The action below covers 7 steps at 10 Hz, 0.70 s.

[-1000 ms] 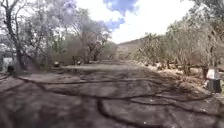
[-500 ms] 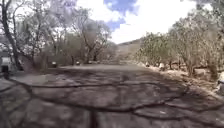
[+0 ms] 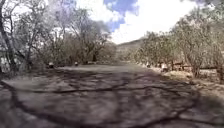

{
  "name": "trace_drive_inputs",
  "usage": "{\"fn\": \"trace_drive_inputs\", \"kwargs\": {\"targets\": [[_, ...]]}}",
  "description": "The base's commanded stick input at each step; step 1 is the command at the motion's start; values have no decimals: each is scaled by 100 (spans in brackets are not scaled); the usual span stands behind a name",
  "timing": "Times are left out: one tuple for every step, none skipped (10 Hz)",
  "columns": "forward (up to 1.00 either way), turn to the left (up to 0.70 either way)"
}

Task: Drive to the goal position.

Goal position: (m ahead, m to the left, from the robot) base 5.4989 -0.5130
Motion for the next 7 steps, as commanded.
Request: {"fn": "trace_drive_inputs", "kwargs": {"targets": [[70,0],[70,0],[70,0],[70,0],[70,0],[70,0],[70,0]]}}
